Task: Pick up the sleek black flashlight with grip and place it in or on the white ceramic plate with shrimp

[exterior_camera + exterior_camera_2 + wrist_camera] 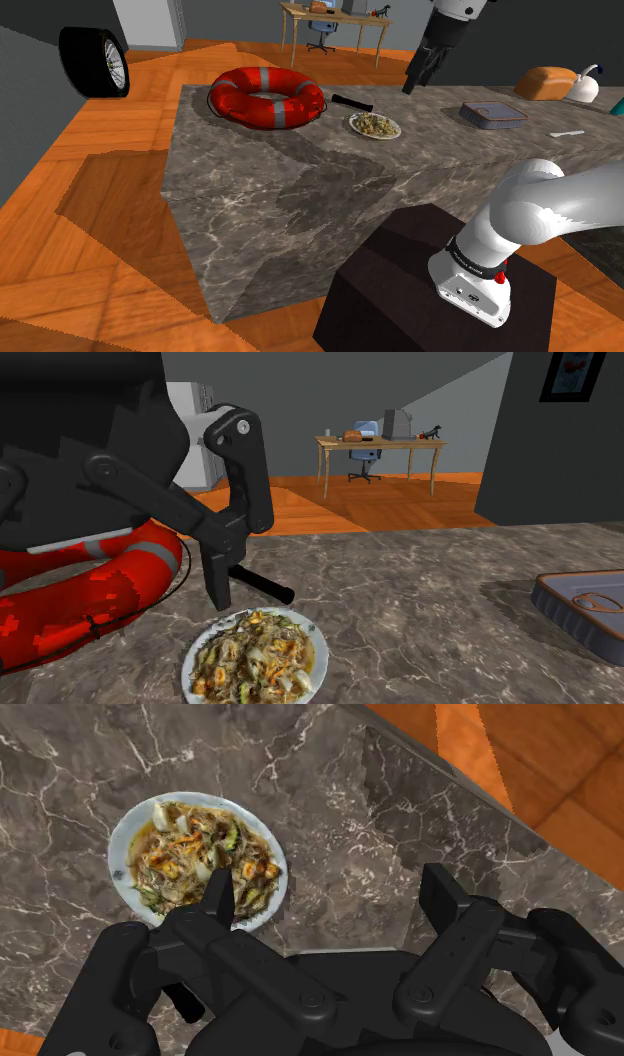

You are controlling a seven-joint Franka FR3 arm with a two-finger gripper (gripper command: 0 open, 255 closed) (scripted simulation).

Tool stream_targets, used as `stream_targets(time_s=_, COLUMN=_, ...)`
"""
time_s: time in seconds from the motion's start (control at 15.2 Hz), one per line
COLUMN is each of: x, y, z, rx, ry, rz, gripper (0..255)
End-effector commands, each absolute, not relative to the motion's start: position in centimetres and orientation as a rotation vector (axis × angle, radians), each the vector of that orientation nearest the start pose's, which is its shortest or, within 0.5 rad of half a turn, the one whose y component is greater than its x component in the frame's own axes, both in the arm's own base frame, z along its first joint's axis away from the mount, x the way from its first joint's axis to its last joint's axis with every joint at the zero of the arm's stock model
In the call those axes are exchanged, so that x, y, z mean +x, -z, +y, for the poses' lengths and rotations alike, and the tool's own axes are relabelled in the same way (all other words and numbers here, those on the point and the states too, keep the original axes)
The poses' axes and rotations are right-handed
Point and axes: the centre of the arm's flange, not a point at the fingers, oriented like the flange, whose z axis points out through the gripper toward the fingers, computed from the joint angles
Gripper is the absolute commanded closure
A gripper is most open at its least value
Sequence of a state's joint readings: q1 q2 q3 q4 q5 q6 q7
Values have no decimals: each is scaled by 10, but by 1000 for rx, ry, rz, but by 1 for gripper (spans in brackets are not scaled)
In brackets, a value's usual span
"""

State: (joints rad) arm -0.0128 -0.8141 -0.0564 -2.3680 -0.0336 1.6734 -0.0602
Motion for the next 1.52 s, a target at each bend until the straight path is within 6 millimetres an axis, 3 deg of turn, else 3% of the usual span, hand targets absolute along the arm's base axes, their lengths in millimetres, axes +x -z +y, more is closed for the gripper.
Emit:
stream_targets(time_s=0.0, x=309, y=-603, z=-30, rx=-3135, ry=187, rz=-12, gripper=0)
stream_targets(time_s=0.73, x=422, y=-543, z=-109, rx=-3138, ry=112, rz=-201, gripper=0)
stream_targets(time_s=1.45, x=541, y=-480, z=-175, rx=-3127, ry=37, rz=-390, gripper=0)
